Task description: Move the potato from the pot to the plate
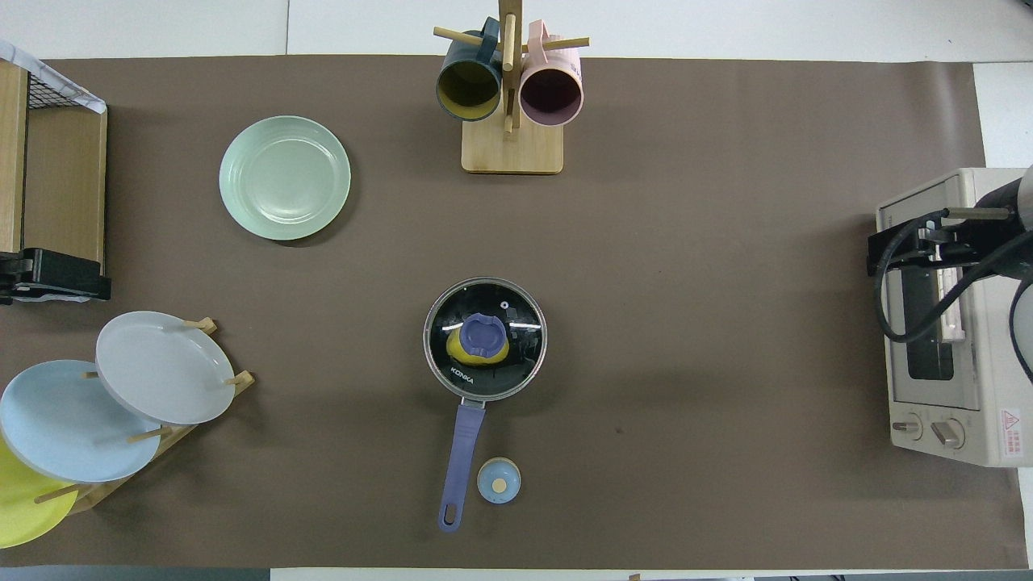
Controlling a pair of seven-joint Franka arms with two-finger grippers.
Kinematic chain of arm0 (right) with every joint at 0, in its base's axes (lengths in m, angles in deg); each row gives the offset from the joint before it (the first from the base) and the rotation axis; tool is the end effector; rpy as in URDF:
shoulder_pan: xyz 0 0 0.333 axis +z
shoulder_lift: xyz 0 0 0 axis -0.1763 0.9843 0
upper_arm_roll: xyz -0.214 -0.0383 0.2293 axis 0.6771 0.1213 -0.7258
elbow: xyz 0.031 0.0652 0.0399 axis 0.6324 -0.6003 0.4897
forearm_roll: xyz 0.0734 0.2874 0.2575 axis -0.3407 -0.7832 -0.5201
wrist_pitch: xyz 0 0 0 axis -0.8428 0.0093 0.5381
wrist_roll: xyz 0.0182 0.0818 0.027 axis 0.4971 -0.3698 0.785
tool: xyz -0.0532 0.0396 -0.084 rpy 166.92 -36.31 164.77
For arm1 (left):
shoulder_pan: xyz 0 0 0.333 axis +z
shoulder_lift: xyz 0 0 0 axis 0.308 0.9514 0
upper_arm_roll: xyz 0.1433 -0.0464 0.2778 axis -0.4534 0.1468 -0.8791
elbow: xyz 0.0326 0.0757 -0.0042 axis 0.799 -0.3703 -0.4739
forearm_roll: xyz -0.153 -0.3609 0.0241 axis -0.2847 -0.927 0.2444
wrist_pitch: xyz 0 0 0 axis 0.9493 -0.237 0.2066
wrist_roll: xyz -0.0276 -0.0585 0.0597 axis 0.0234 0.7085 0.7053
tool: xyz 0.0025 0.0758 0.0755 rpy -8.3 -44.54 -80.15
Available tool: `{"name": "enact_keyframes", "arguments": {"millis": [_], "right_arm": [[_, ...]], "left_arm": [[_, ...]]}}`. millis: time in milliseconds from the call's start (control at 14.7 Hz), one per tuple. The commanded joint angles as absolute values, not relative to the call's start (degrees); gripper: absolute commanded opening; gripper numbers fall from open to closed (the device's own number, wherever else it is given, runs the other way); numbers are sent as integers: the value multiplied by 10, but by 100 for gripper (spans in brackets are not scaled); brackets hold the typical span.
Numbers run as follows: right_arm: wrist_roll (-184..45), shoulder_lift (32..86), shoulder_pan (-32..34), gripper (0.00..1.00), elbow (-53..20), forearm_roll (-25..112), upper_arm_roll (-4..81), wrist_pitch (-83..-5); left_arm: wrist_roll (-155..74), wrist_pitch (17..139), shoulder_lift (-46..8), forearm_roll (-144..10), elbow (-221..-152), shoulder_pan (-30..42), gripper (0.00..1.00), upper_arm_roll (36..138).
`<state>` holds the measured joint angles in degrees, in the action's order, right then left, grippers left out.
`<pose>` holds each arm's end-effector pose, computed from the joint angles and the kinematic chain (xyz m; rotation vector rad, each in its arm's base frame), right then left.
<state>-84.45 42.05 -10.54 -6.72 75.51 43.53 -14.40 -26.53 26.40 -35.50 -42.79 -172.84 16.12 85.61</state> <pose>0.5406 0.0112 0.6040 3.1028 -0.1512 -0.1234 0.5089 -0.0347 0.6389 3.1239 -0.0630 -0.0457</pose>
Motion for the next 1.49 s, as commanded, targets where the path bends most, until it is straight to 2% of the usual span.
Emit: {"name": "enact_keyframes", "arguments": {"millis": [0,679,1018,1154,1425], "right_arm": [[-836,409,-109,100,-77,751,434,-144],[-835,407,-106,100,-80,751,431,-139],[-840,415,-81,100,-75,723,413,-185],[-884,435,-46,100,-53,714,409,-190],[-1019,520,62,100,38,725,409,-188]], "left_arm": [[-270,272,-360,-435,-1734,164,100,859],[-277,272,-360,-434,-1733,163,100,861],[-279,274,-363,-433,-1732,164,100,862],[-278,275,-363,-432,-1732,164,100,863],[-278,285,-363,-433,-1734,167,100,864]]}}
